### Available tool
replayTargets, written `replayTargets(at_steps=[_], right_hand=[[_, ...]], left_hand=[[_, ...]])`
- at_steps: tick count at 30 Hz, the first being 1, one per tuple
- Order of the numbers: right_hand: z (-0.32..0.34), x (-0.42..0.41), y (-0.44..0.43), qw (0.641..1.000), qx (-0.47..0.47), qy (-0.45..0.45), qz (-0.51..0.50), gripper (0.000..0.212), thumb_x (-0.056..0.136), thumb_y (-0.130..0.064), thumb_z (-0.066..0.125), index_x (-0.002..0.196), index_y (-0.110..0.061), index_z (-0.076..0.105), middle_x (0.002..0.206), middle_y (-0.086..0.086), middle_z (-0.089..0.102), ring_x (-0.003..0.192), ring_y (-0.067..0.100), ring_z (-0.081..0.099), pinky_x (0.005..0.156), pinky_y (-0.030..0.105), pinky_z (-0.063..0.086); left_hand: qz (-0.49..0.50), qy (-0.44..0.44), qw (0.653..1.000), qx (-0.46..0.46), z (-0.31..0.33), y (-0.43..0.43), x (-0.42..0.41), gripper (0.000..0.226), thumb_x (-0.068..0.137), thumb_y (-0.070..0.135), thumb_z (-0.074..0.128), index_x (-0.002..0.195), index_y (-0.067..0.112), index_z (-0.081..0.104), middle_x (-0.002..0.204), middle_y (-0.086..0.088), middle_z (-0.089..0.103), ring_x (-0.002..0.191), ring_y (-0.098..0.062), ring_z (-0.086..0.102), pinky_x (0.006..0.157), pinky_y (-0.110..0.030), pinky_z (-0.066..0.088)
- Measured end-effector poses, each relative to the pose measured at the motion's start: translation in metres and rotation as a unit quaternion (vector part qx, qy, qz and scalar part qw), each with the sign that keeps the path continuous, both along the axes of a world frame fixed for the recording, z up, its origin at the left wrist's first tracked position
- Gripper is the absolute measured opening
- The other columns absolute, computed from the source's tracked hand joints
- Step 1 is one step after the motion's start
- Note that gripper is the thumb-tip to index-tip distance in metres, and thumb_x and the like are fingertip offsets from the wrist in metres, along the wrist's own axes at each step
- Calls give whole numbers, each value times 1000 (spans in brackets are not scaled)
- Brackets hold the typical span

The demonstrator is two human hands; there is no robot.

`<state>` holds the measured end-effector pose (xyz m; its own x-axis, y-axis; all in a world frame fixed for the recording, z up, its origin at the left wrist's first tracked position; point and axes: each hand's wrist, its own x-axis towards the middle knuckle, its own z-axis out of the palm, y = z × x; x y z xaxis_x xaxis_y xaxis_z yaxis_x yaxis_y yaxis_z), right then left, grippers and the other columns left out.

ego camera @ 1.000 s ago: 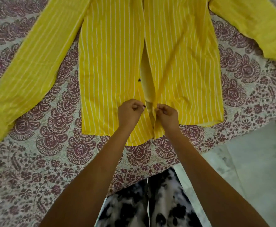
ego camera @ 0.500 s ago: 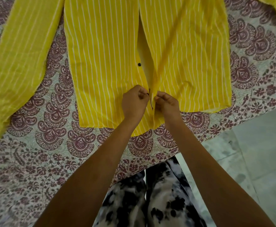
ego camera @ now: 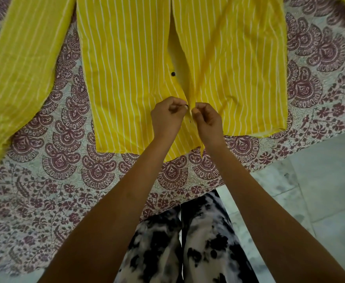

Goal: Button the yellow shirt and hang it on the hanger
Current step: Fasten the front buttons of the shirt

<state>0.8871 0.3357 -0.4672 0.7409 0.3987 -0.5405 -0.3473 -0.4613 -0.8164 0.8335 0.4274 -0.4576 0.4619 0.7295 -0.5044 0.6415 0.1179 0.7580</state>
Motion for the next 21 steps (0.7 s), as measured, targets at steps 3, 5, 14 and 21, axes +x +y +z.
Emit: replayTargets(at_steps=[3,5,14,21], right_hand=[[-4,-1,-2,998,-25,-54,23,10,92,-9,53,94,-4,62,59,-15,50,48,-3,43,52,14,32],[-5,-2,-1,997,-32,-70,31,13,91,-9,53,95,-2,62,62,-14,50,48,-4,43,52,13,32],[-10,-6,-2,997,-45,-57,20,18,90,-7,54,103,-1,65,87,1,62,64,-14,55,59,6,41],[-4,3,-3,997,45,54,-29,21,95,-6,46,97,4,64,73,2,60,60,-4,57,61,12,47]], left_hand=[[5,-18,1000,-16,3,-1,-1,7,79,9,66,84,11,71,81,0,70,66,5,60,69,-17,51],[4,-20,1000,-23,4,-3,-2,7,81,9,65,85,10,71,85,-4,72,70,-3,61,71,-25,54],[-14,18,1000,-19,3,0,-1,10,80,8,65,88,10,71,79,0,67,64,2,57,66,-13,48],[22,3,998,-57,3,2,0,9,78,7,66,86,6,71,83,-17,71,76,-25,66,80,-46,55]])
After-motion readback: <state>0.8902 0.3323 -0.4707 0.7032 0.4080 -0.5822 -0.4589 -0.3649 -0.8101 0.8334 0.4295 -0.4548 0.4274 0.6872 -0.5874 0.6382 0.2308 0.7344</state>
